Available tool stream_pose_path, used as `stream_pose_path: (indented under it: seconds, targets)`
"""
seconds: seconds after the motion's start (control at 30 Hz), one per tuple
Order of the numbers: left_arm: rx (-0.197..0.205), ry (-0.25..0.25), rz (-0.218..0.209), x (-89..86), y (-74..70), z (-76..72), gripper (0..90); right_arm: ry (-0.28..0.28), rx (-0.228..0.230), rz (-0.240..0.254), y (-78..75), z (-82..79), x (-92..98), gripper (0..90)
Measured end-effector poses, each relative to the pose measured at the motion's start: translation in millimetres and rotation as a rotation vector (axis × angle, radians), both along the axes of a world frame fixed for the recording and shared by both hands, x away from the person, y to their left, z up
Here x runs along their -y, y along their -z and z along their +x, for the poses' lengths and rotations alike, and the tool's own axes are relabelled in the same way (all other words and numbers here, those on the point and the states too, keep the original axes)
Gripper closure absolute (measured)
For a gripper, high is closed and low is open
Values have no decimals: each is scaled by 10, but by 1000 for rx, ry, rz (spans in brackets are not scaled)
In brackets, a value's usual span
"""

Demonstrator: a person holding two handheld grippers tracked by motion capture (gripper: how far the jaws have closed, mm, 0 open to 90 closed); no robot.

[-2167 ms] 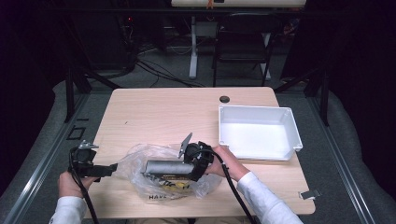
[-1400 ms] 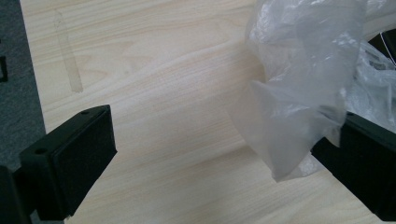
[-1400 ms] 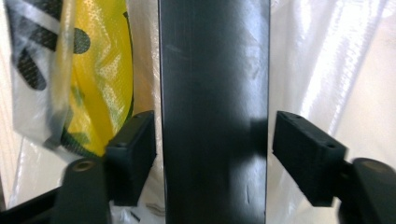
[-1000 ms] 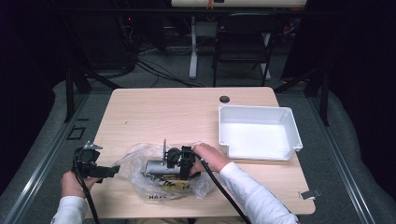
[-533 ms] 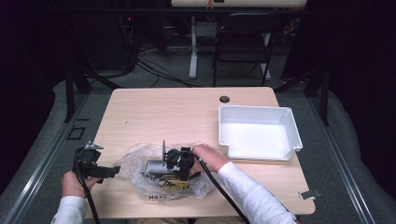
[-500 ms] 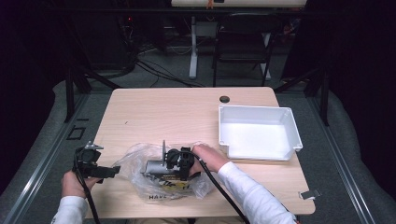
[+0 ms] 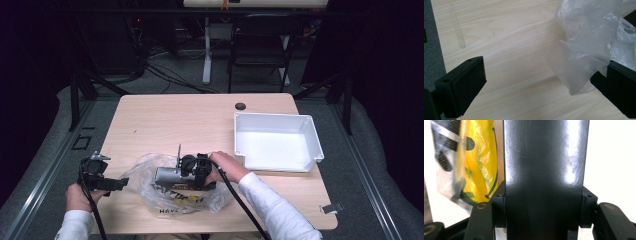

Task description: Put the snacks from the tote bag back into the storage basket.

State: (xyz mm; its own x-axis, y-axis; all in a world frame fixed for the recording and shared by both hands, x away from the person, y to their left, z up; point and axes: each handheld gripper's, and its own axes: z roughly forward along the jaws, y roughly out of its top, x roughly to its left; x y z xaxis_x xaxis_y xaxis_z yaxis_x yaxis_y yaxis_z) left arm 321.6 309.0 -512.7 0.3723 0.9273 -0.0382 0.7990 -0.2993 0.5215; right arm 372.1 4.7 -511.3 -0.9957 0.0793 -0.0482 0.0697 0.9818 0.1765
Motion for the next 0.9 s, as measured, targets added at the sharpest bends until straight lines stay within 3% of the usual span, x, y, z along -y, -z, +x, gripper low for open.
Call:
stream_pose_path:
  seconds: [0.27,0.9]
  targets:
    - [3,-1,-2,1,-1,-1,1,21,13,47,-232,16,110,417]
    - [3,-3,-2,-1,-4,-3,1,-7,35,72,-619,-49,271,418]
